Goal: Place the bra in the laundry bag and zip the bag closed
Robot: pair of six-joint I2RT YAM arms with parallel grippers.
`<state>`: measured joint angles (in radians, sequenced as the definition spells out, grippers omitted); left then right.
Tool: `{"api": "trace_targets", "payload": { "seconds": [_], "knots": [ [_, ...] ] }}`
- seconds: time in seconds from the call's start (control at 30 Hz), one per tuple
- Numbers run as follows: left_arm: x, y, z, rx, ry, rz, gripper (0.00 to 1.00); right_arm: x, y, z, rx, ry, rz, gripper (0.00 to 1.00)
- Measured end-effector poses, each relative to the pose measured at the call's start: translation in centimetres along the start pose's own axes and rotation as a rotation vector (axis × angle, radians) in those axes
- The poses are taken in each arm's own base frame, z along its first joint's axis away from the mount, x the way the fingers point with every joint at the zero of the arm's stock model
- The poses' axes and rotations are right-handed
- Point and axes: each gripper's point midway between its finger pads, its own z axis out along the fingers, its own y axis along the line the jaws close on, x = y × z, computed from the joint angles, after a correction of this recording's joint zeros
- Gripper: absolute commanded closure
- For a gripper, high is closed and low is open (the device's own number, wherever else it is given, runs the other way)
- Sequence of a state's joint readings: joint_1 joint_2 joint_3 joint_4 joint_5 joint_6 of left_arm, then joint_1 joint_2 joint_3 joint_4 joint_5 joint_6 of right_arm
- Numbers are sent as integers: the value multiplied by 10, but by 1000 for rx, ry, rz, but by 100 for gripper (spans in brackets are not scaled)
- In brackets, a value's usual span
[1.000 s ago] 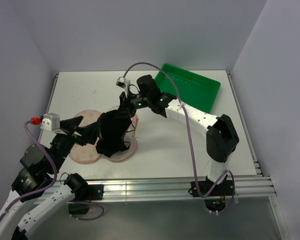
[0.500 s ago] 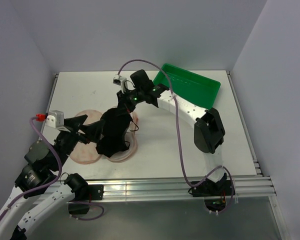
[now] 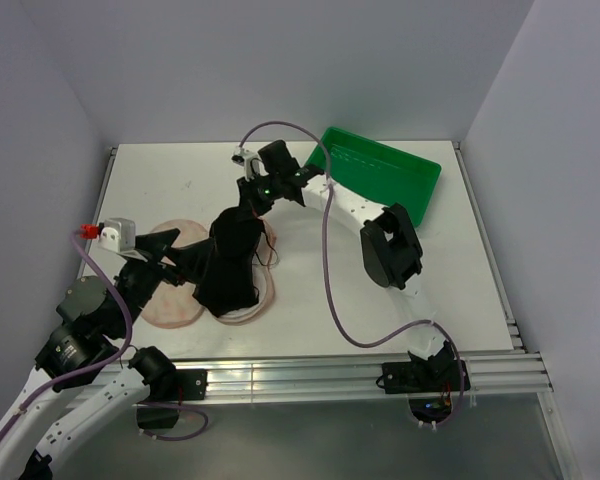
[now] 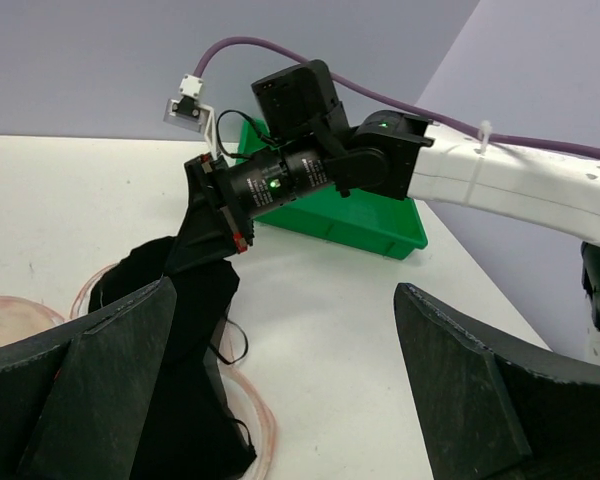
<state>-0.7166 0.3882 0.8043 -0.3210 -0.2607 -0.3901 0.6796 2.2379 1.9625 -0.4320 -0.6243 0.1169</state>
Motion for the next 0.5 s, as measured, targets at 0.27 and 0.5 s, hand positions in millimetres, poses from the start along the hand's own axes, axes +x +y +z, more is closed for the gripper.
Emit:
{"api": "trace_targets", "payload": {
  "seconds": [0.27,0.5],
  "knots": [
    [1,4,3,-23,1,2,5,24,-33,23,27,53,50,100],
    [8,6,5,-34,16,-9,7,24,-37,29,39,33,100,80]
  ]
}}
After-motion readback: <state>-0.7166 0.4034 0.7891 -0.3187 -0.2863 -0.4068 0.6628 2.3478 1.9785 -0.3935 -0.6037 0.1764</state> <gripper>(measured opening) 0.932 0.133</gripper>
